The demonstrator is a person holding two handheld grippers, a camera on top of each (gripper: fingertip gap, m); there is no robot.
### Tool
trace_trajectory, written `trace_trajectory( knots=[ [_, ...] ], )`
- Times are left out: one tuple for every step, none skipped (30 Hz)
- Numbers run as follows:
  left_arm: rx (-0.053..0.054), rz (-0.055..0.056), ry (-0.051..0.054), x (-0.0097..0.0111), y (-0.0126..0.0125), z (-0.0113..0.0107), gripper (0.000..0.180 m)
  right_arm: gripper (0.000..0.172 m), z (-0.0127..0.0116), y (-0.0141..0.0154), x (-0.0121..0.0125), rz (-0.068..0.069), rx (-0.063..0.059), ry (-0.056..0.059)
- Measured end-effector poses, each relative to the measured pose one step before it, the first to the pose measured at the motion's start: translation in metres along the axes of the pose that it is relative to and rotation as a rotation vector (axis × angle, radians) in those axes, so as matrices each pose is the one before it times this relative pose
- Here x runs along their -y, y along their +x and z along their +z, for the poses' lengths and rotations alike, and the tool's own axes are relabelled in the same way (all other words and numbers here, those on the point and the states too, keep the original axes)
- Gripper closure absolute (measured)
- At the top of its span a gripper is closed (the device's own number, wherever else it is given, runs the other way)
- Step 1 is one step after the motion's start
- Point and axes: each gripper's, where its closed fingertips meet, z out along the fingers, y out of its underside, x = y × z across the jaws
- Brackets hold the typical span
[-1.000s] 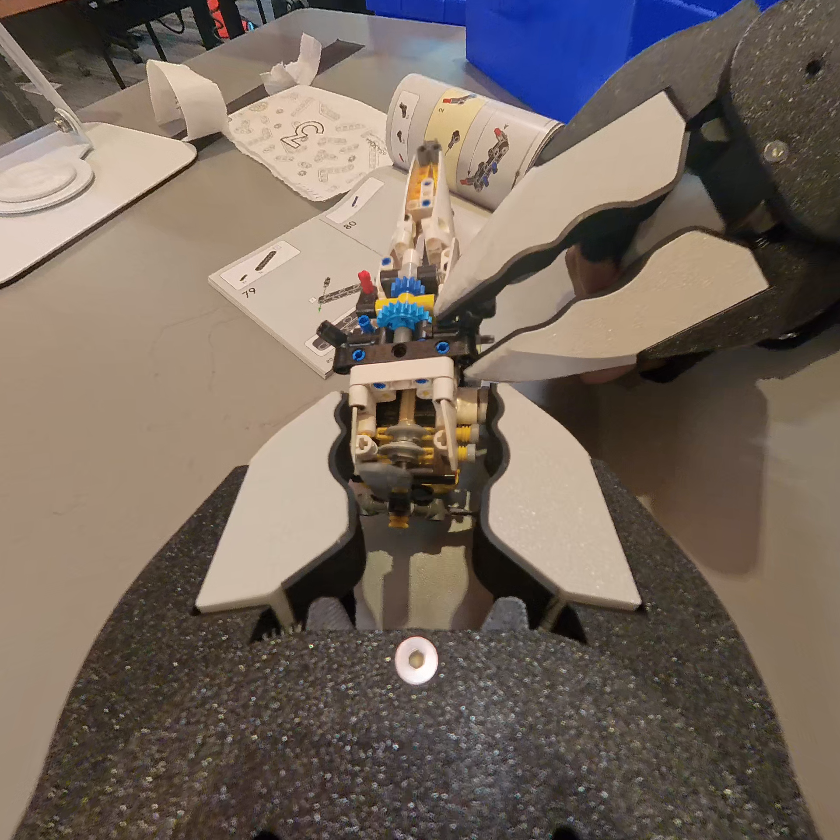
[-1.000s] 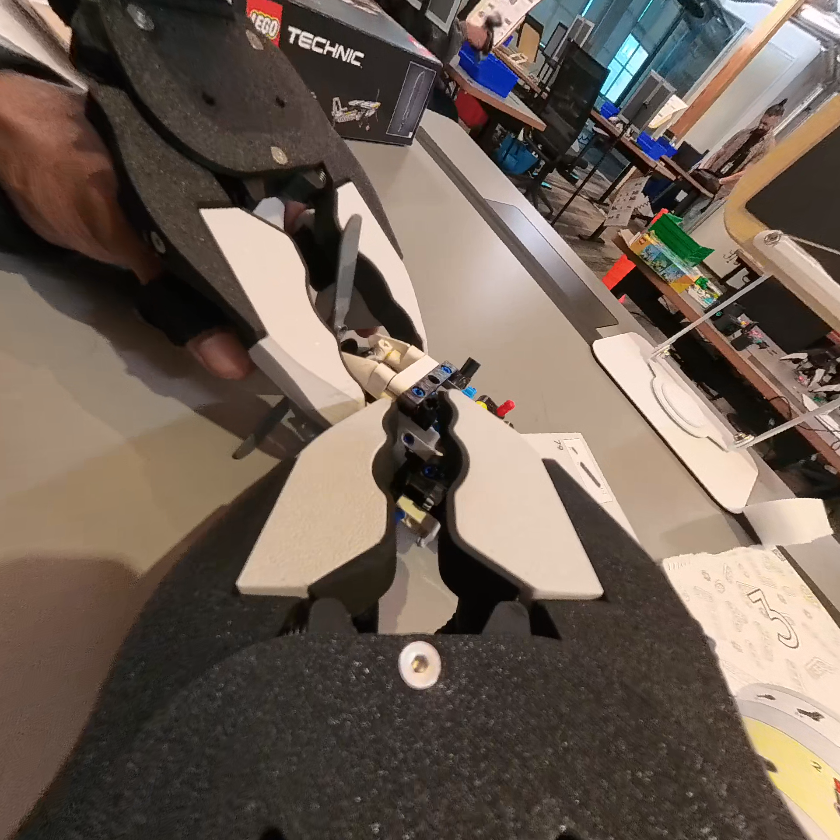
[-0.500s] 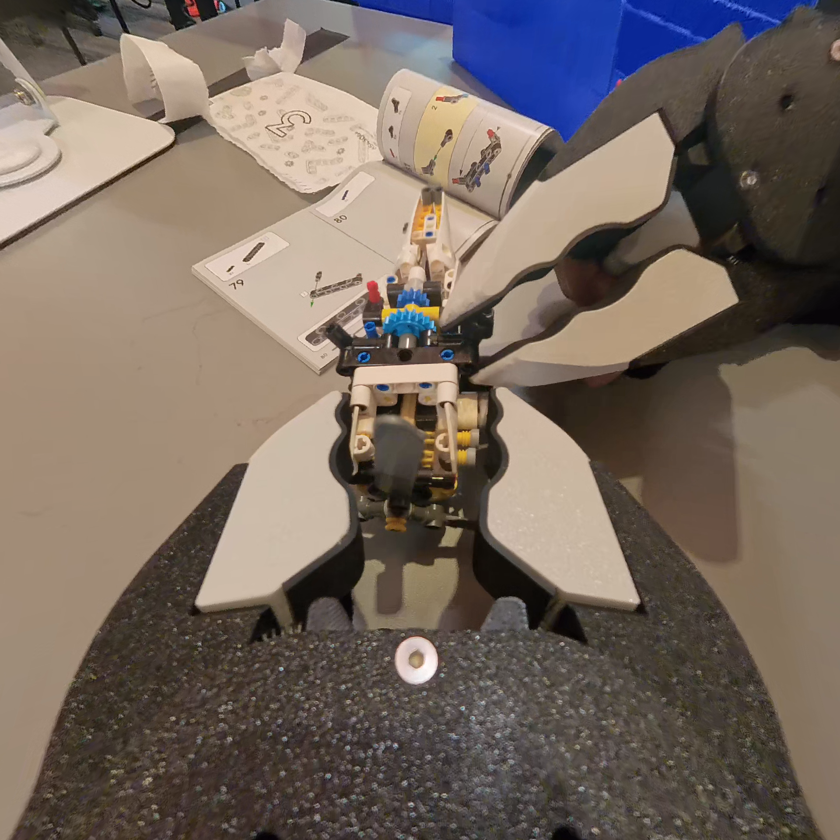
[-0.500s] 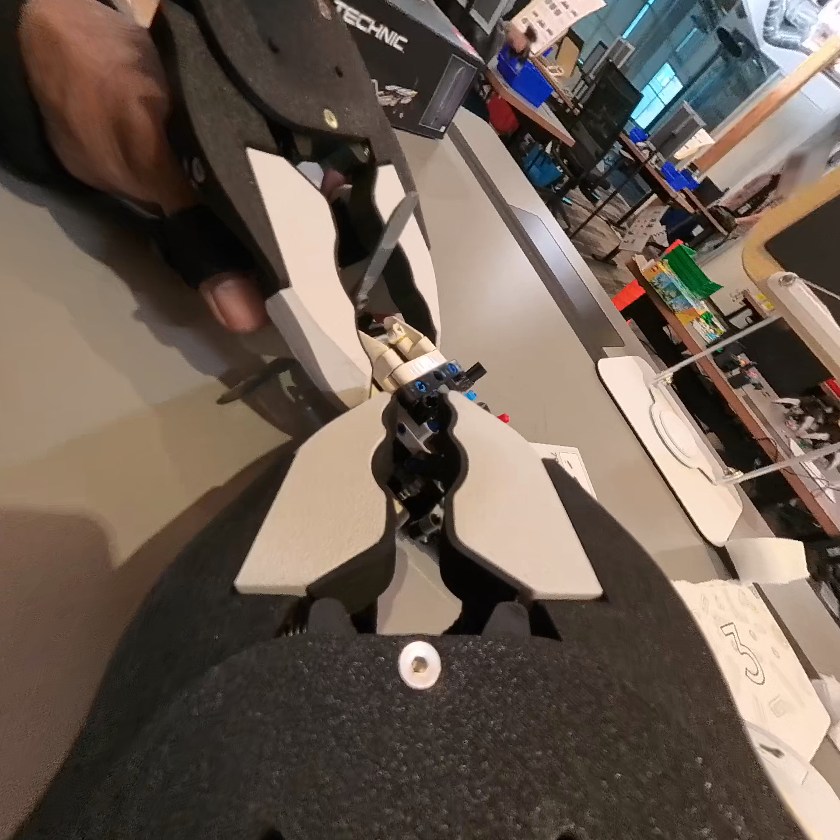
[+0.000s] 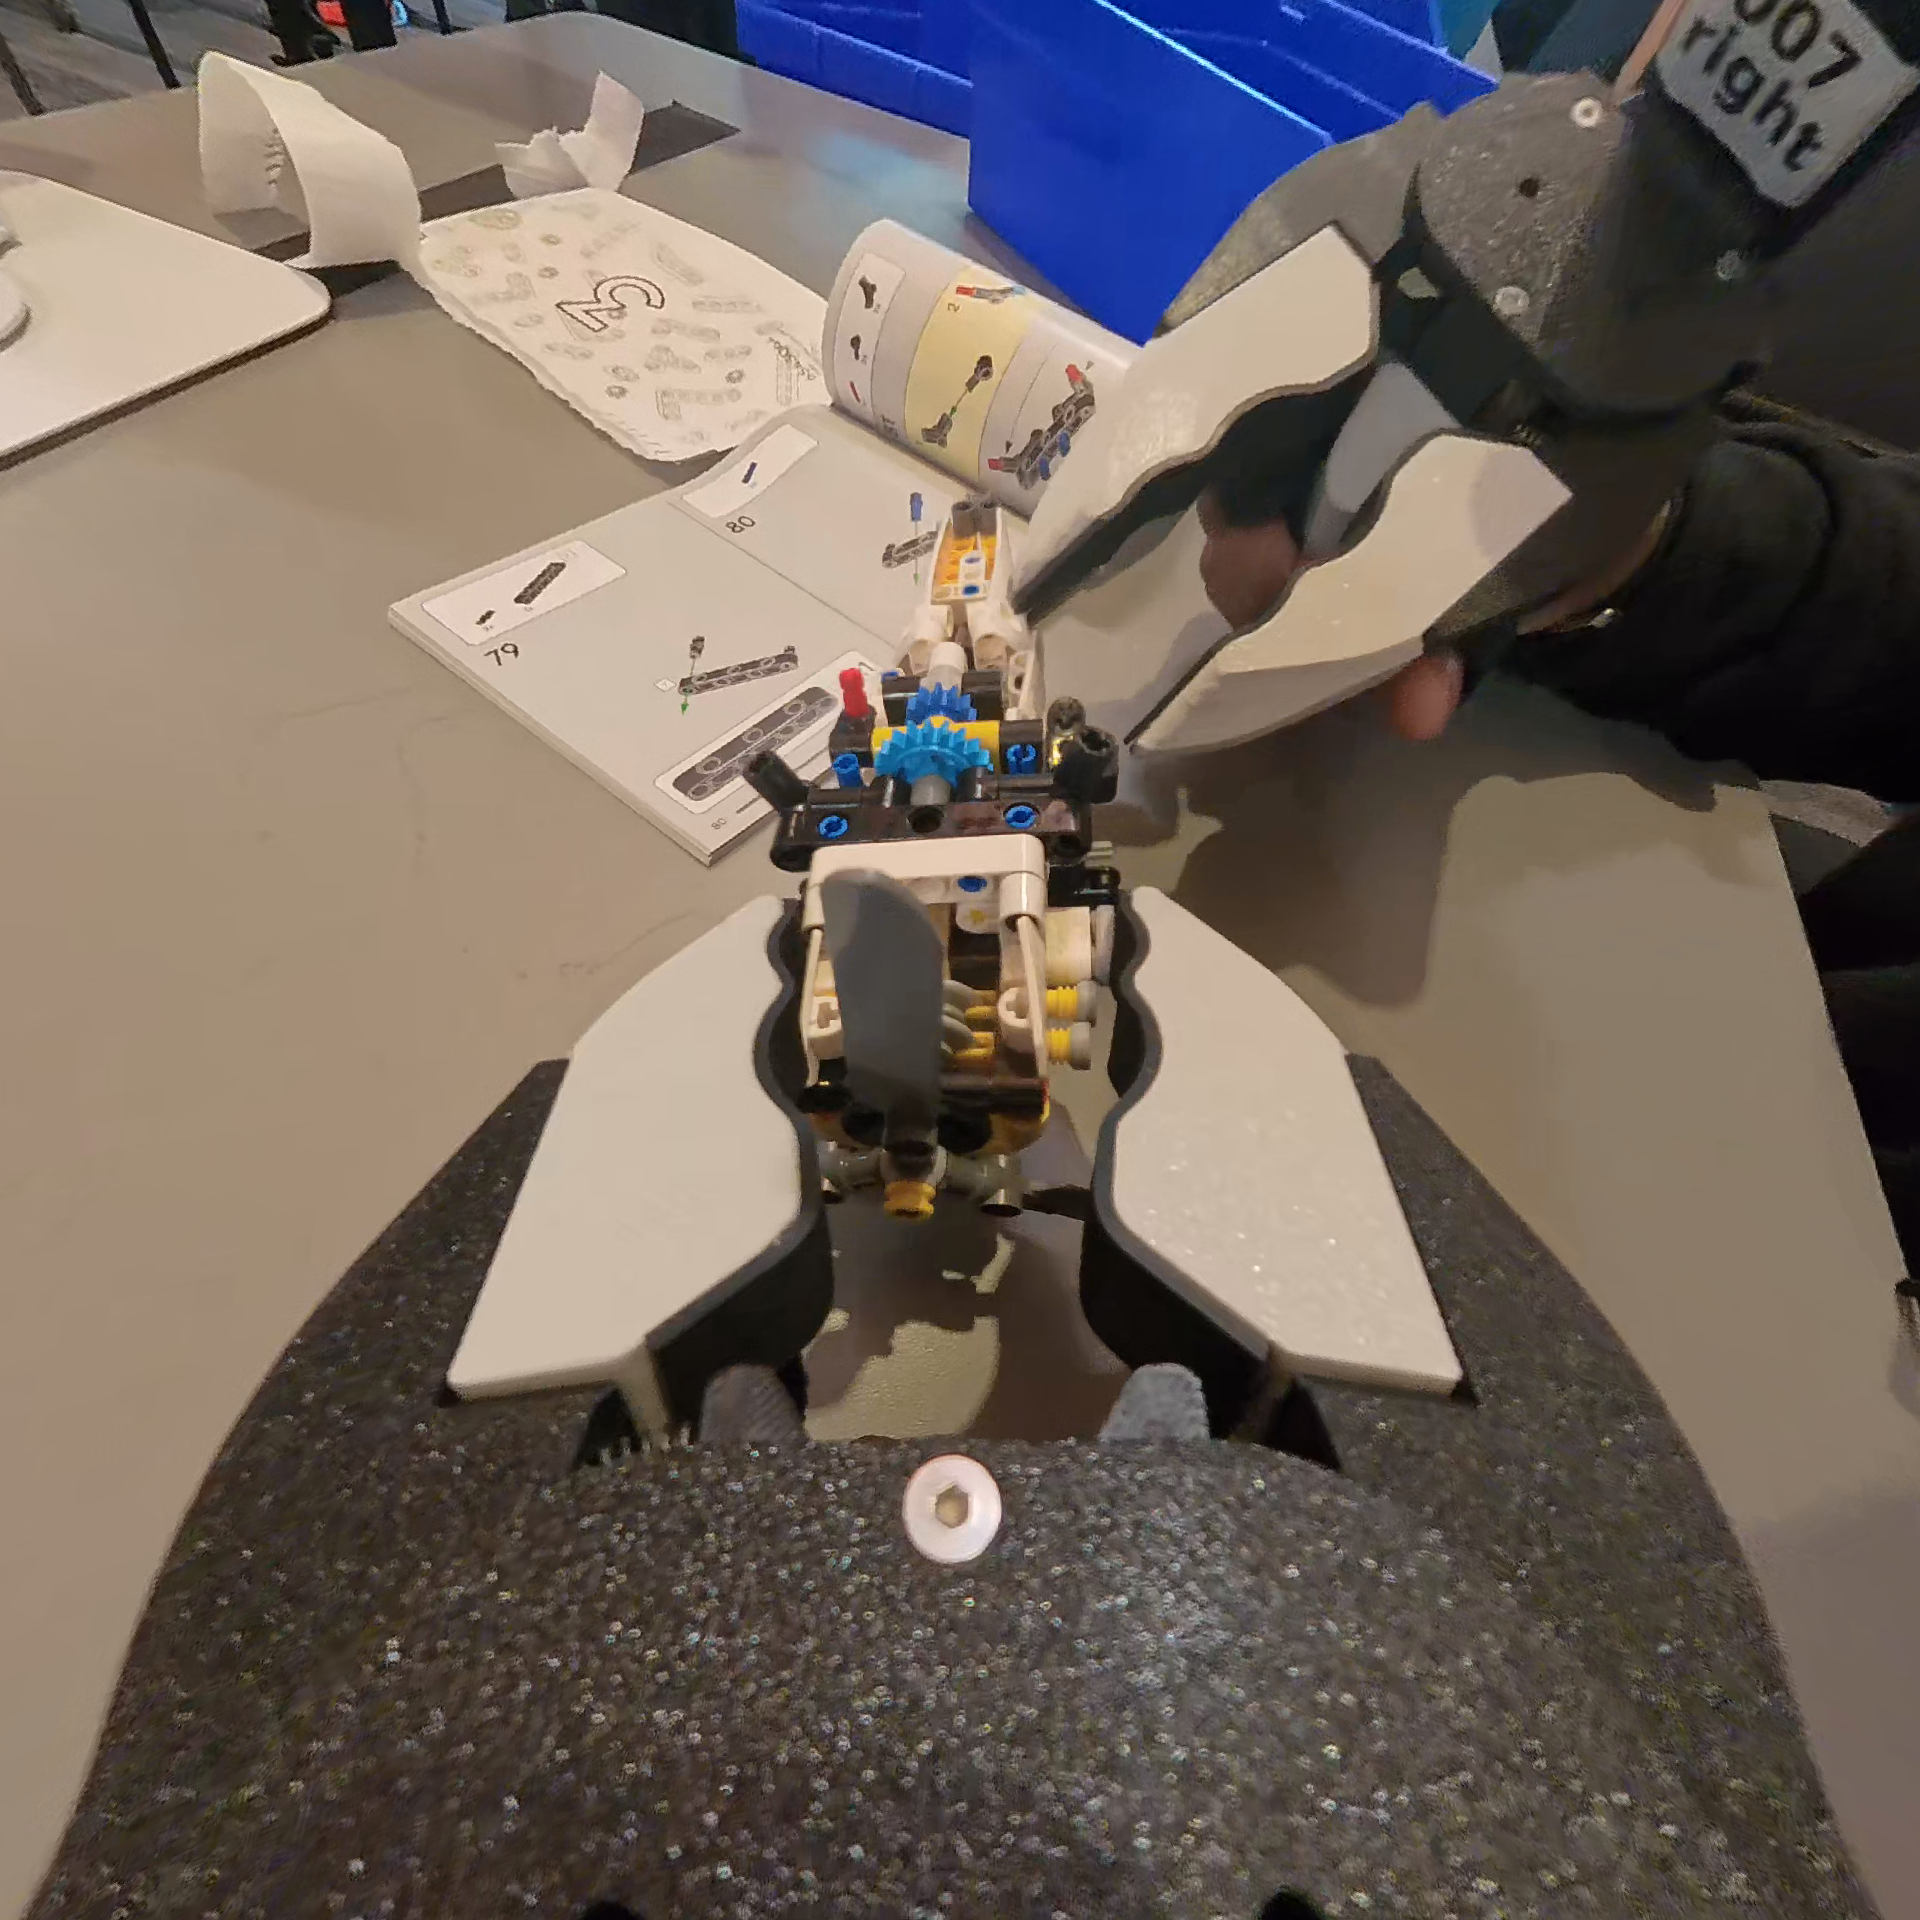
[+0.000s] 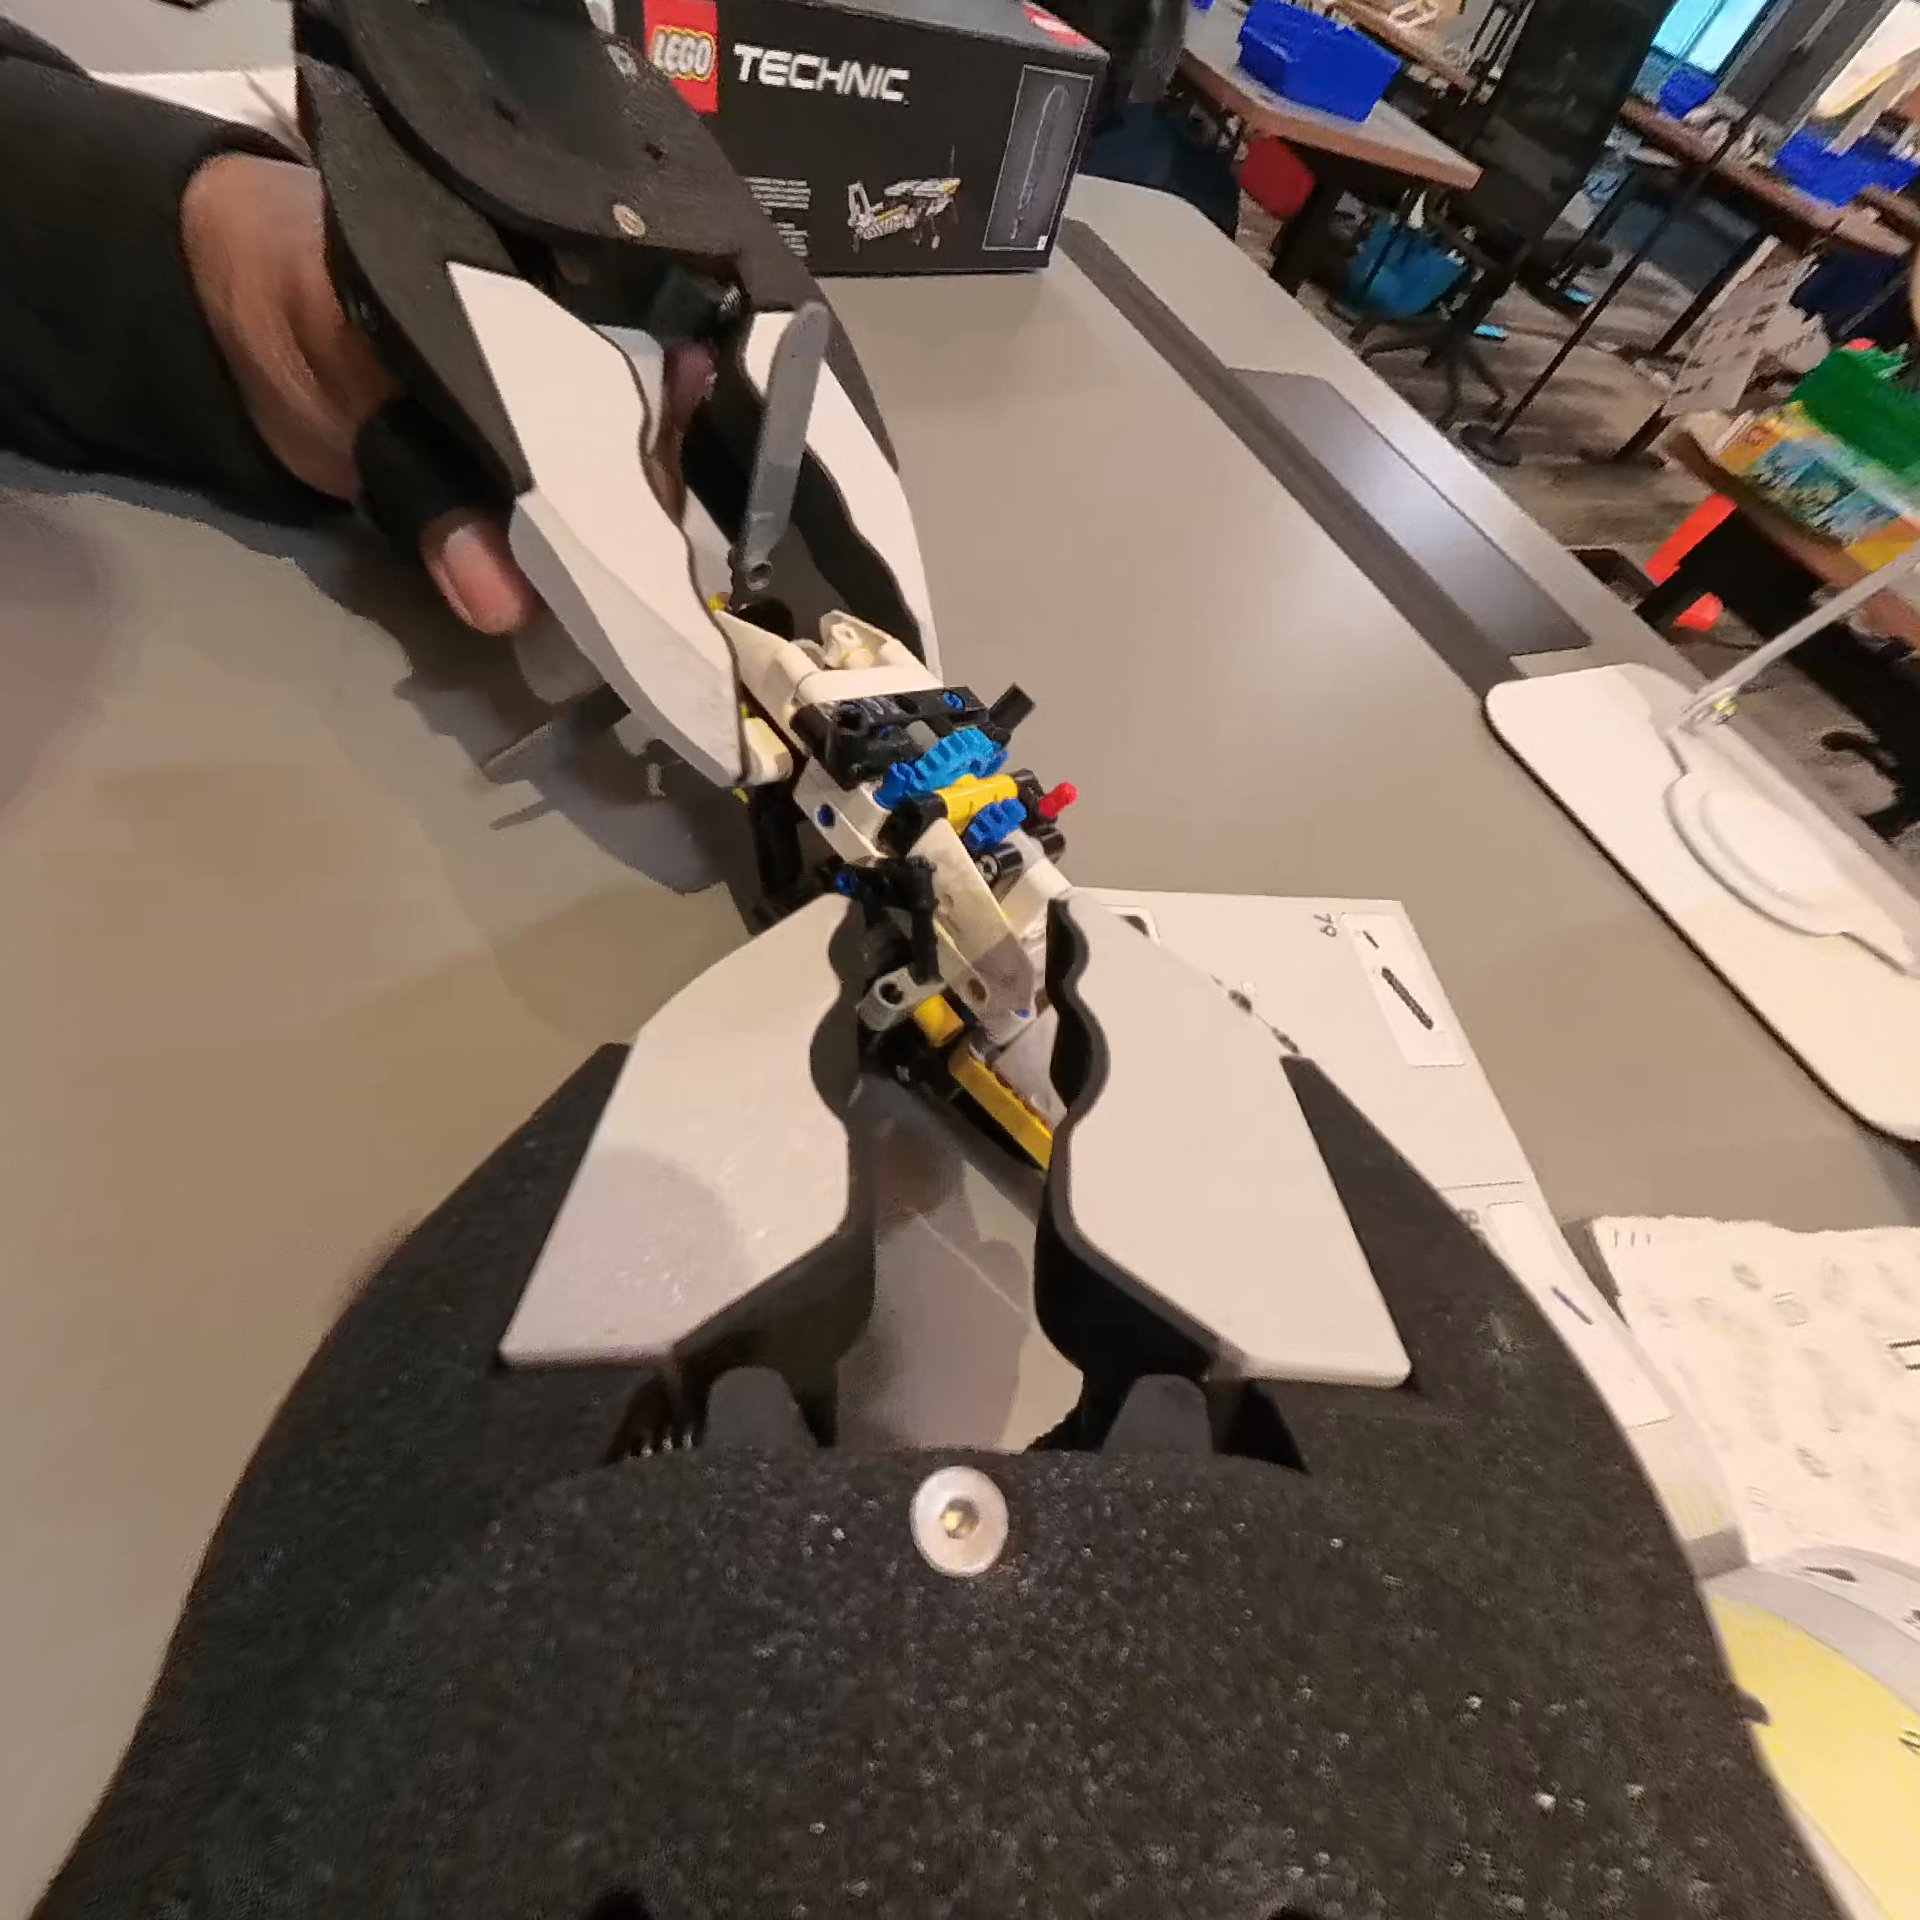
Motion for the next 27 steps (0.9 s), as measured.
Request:
trace_trajectory(
  knots=[
    [-0.0034, 0.0, -0.0008, -0.00014, 0.00002, -0.00008, 0.122, 0.139, -0.00061, 0.00028, -0.00141, 0.0103, 0.0072, -0.002],
    [-0.0029, 0.0016, -0.0012, -0.00011, 0.00005, -0.00008, 0.122, 0.14, -0.00048, -0.00037, -0.0012, 0.0048, 0.008, -0.0013],
    [-0.0027, 0.0018, -0.0015, -0.00015, 0.00019, -0.00002, 0.122, 0.141, -0.00035, -0.00078, -0.00171, 0.0015, 0.0082, -0.0043],
    [-0.0027, 0.0014, -0.001, -0.00012, 0.00025, -0.00007, 0.122, 0.142, -0.00007, -0.00052, -0.002, -0.0007, 0.0046, -0.0073],
    [-0.0031, 0.0012, -0.0004, -0.00014, 0.0003, 0.00001, 0.123, 0.142, 0.00012, -0.00045, -0.00205, -0.0033, 0.0026, -0.0076],
    [-0.0042, 0.0015, -0.0005, -0.00007, 0.00035, -0.00007, 0.123, 0.142, 0.00013, -0.00058, -0.00166, -0.0037, 0.0019, -0.0055],
    [-0.0055, 0.0018, -0.001, -0.00013, 0.00068, -0.00003, 0.126, 0.144, 0.00001, -0.00073, -0.00094, -0.0046, 0.0027, -0.0049],
    [-0.002, -0.0034, -0.0043, -0.00105, -0.00009, -0.00017, 0.136, 0.145, -0.00012, -0.00113, -0.00001, -0.0083, 0.0022, -0.0014],
    [0.0001, -0.0004, -0.0035, -0.00036, -0.00004, 0.00041, 0.136, 0.146, -0.00016, -0.00135, 0.00049, -0.0111, 0.0003, 0.0007],
    [0.0014, 0.0036, -0.0004, 0.00008, 0.00008, 0.0, 0.136, 0.146, 0.00012, -0.00151, 0.00037, -0.012, -0.0009, -0.0012],
    [-0.0001, 0.0056, -0.0031, -0.00039, 0.00036, 0.00009, 0.136, 0.146, 0.00035, -0.00187, -0.00005, -0.0113, 0.0013, -0.0037],
    [0.0, 0.0055, -0.0042, -0.00061, 0.00042, 0.00009, 0.136, 0.146, 0.00045, -0.00182, -0.00036, -0.0091, 0.0019, -0.0057],
    [0.0001, 0.0055, -0.0063, -0.00066, 0.0005, 0.00022, 0.136, 0.146, 0.00045, -0.00136, -0.00043, -0.008, 0.0001, -0.0056],
    [0.0004, 0.0084, -0.006, -0.00078, 0.0004, 0.00016, 0.136, 0.146, 0.00028, -0.00115, -0.00028, -0.0077, -0.0002, -0.0036],
    [0.0026, 0.0156, -0.0067, -0.00066, 0.00016, -0.00024, 0.136, 0.146, 0.00025, -0.00131, -0.00011, -0.0056, 0.0026, -0.0017],
    [0.0027, 0.0199, -0.0099, -0.00111, 0.00019, -0.00052, 0.136, 0.146, 0.00021, -0.00137, -0.00011, -0.002, 0.0043, -0.0011],
    [0.0037, 0.0213, -0.0135, -0.00125, -0.00014, -0.00113, 0.136, 0.146, 0.00012, -0.00124, 0.00003, -0.0006, 0.0036, 0.0002],
    [0.0035, 0.0186, -0.0139, -0.00119, -0.00043, -0.00157, 0.136, 0.146, 0.00018, -0.00156, 0.00019, -0.0016, 0.0044, 0.0018],
    [0.0007, 0.0126, -0.0126, -0.00123, -0.00048, -0.00178, 0.136, 0.146, 0.00023, -0.00169, 0.0001, -0.0021, 0.0048, 0.0014],
    [-0.0039, 0.0086, -0.0095, -0.00121, -0.00028, -0.00191, 0.136, 0.146, 0.00034, -0.00164, 0.0001, -0.0026, 0.0032, 0.0013],
    [-0.0057, 0.007, -0.0063, -0.00103, -0.00021, -0.00169, 0.136, 0.145, 0.00031, -0.00151, 0.00015, -0.0037, 0.0018, 0.0015],
    [-0.0073, 0.0057, -0.0034, -0.00093, -0.00005, -0.00154, 0.136, 0.145, 0.00031, -0.00119, 0.00024, -0.0045, 0.001, 0.0004],
    [-0.0092, 0.0052, -0.0021, -0.0008, 0.00021, -0.00132, 0.136, 0.145, 0.00022, -0.00111, 0.00008, -0.005, 0.0007, -0.0008],
    [-0.0092, 0.0044, -0.0023, -0.0007, 0.00024, -0.00131, 0.136, 0.145, 0.00024, -0.00085, -0.00014, -0.0049, 0.0, -0.0014],
    [-0.005, 0.0035, -0.002, -0.00069, -0.00019, -0.00113, 0.136, 0.145, 0.00012, -0.00057, -0.00006, -0.0044, -0.0013, -0.0005],
    [-0.0016, 0.0023, -0.0003, -0.00047, -0.0004, -0.0008, 0.136, 0.144, 0.00007, -0.00027, -0.00009, -0.0034, -0.0023, 0.0003],
    [-0.0005, -0.0005, 0.0016, -0.00014, -0.00031, -0.00031, 0.136, 0.144, 0.00016, -0.00025, -0.00003, -0.0019, -0.0017, 0.0013]
  ],
)
